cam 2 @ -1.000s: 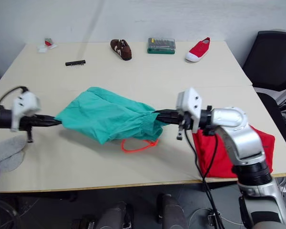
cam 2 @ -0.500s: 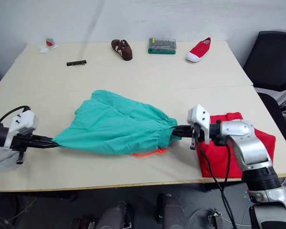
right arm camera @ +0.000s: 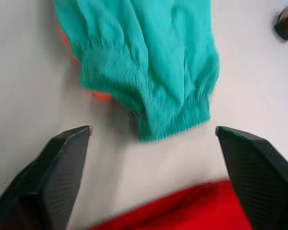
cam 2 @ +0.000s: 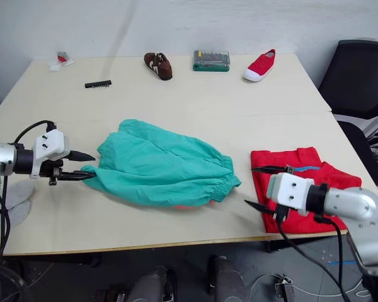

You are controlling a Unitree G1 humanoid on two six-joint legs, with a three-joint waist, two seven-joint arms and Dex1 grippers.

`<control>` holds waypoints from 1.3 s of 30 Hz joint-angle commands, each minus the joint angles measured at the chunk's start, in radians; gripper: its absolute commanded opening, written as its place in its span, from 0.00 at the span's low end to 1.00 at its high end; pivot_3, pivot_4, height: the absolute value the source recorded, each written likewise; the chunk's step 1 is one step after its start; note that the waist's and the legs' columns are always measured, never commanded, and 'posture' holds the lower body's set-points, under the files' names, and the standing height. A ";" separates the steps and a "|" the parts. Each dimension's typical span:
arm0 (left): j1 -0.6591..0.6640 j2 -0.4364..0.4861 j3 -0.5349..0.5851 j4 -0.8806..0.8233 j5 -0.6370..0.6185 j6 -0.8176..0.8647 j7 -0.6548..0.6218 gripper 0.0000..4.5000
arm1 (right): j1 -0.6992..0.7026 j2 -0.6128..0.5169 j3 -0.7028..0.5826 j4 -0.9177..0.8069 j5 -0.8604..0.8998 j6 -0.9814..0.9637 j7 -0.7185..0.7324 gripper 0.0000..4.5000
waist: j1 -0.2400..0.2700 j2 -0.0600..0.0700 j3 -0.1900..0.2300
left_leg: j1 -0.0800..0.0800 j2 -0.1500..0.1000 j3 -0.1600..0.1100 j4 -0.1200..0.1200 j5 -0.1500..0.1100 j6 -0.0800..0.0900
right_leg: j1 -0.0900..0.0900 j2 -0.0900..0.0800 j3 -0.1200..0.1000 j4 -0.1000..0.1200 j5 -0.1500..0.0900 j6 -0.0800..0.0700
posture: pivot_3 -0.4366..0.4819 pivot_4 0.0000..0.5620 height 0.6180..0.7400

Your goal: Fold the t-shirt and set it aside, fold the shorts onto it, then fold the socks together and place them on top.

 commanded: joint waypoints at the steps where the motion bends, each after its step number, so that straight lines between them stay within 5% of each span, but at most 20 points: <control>1: 0.012 0.035 0.047 -0.039 -0.032 0.008 -0.019 0.85 | 0.019 0.022 0.047 -0.075 -0.053 -0.044 -0.044 0.94 | 0.001 0.000 0.000 | 0.000 0.000 0.000 0.000 0.000 0.000 | 0.000 0.000 0.000 0.000 0.000 0.000 | 0.48 0.27 1.00; 3: 0.027 0.040 0.047 -0.043 -0.025 -0.005 -0.016 0.99 | 0.002 0.052 0.115 -0.050 -0.139 -0.095 -0.089 0.94 | 0.003 0.000 0.000 | 0.000 0.000 0.000 0.000 0.000 0.001 | 0.000 0.000 0.000 0.000 0.000 0.000 | 0.48 0.27 1.00; 14: 0.052 0.046 0.056 -0.097 -0.019 0.001 0.013 0.99 | -0.137 0.140 0.359 0.240 -0.611 -0.419 -0.365 0.94 | 0.001 0.000 0.000 | -0.001 -0.001 0.001 0.001 0.001 -0.001 | 0.000 0.000 0.000 -0.001 -0.001 -0.001 | 0.48 0.27 1.00; 20: 0.063 0.052 0.066 -0.110 -0.017 0.012 0.032 1.00 | -0.134 0.143 0.364 0.278 -0.700 -0.493 -0.479 0.49 | -0.001 0.000 0.000 | 0.000 -0.001 0.001 0.001 0.002 -0.003 | 0.000 0.000 0.001 0.000 -0.001 -0.001 | 0.48 0.27 1.00; 26: 0.063 0.052 0.064 -0.089 -0.010 -0.006 0.050 1.00 | -0.116 0.131 0.356 0.261 -0.664 -0.512 -0.485 0.02 | 0.000 -0.001 0.000 | 0.000 -0.001 0.001 0.001 0.002 -0.004 | 0.000 0.000 0.001 0.000 -0.001 -0.001 | 0.48 0.27 1.00; 34: 0.122 0.122 0.172 -0.128 -0.078 0.026 0.027 1.00 | -0.141 0.134 0.330 0.234 -0.272 -0.396 -0.304 0.01 | -0.007 -0.001 0.000 | 0.000 0.001 0.001 0.001 0.002 -0.004 | 0.000 0.002 0.002 0.000 -0.001 -0.001 | 0.48 0.27 1.00; 39: 0.273 0.181 0.270 -0.252 -0.129 0.059 -0.023 1.00 | -0.177 0.112 0.331 0.268 -0.193 -0.392 -0.208 0.01 | -0.010 -0.001 0.000 | 0.000 0.001 0.001 0.000 0.002 -0.003 | 0.000 0.001 0.001 0.000 -0.001 -0.001 | 0.48 0.27 1.00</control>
